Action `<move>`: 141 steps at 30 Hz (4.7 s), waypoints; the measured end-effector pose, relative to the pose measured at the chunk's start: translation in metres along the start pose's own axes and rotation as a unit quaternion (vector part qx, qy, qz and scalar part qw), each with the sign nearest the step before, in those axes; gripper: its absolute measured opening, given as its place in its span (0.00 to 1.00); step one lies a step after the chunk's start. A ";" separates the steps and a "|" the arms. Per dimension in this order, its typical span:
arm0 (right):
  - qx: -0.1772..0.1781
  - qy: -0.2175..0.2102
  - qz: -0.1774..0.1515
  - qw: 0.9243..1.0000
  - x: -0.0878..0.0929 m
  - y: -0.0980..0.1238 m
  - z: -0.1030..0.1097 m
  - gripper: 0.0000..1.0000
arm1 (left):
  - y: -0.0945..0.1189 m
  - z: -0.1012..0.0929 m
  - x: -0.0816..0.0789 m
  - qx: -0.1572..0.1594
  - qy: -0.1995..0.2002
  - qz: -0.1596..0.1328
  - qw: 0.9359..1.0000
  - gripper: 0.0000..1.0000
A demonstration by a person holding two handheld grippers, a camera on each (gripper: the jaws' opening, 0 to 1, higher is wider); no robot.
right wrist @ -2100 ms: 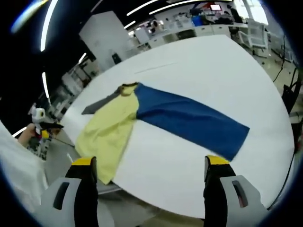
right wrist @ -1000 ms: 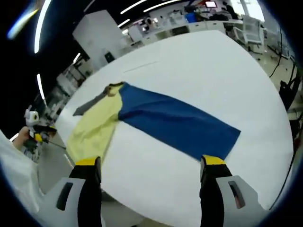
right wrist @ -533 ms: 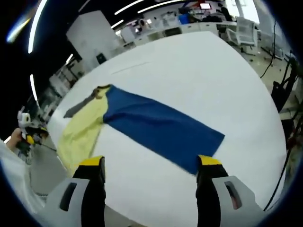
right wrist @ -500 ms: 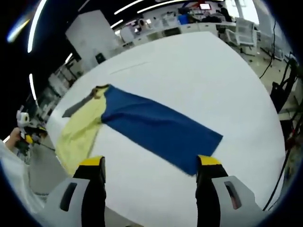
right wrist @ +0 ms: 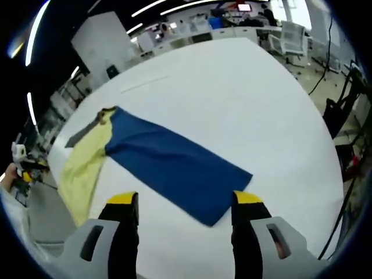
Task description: Fold the garment on the visible template until the final outline fits inside the template.
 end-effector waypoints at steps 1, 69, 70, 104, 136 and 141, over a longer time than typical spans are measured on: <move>0.001 -0.001 0.001 1.000 0.000 -0.001 -0.002 0.64 | 0.000 0.000 0.000 -0.001 0.001 0.000 1.000 0.96; 0.076 0.047 0.051 0.995 -0.005 -0.022 -0.066 0.12 | -0.011 -0.002 -0.014 -0.005 0.000 0.014 1.000 0.94; 0.077 0.048 0.051 0.995 -0.005 -0.022 -0.066 0.10 | -0.011 -0.002 -0.014 -0.005 0.000 0.014 1.000 0.94; 0.080 0.031 0.032 0.996 -0.044 -0.004 -0.074 0.02 | -0.007 -0.002 -0.010 -0.002 -0.004 0.008 1.000 0.93; 0.115 0.132 0.046 0.983 -0.143 0.040 -0.039 0.02 | 0.006 0.008 0.005 0.023 -0.005 -0.024 0.999 0.92; 0.110 0.129 0.032 0.985 -0.158 0.048 -0.028 0.02 | 0.009 0.012 0.010 0.027 0.000 -0.027 0.999 0.91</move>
Point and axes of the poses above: the point that each gripper's makers call its tool centre point, and the gripper's own axes: y roughly backward along the fingers, z roughly to its left, x roughly out of its underside, the point moved 6 cm from there along y, roughly backward along the fingers, and after that the axes turned 6 degrees about y, right-handed, at the moved point
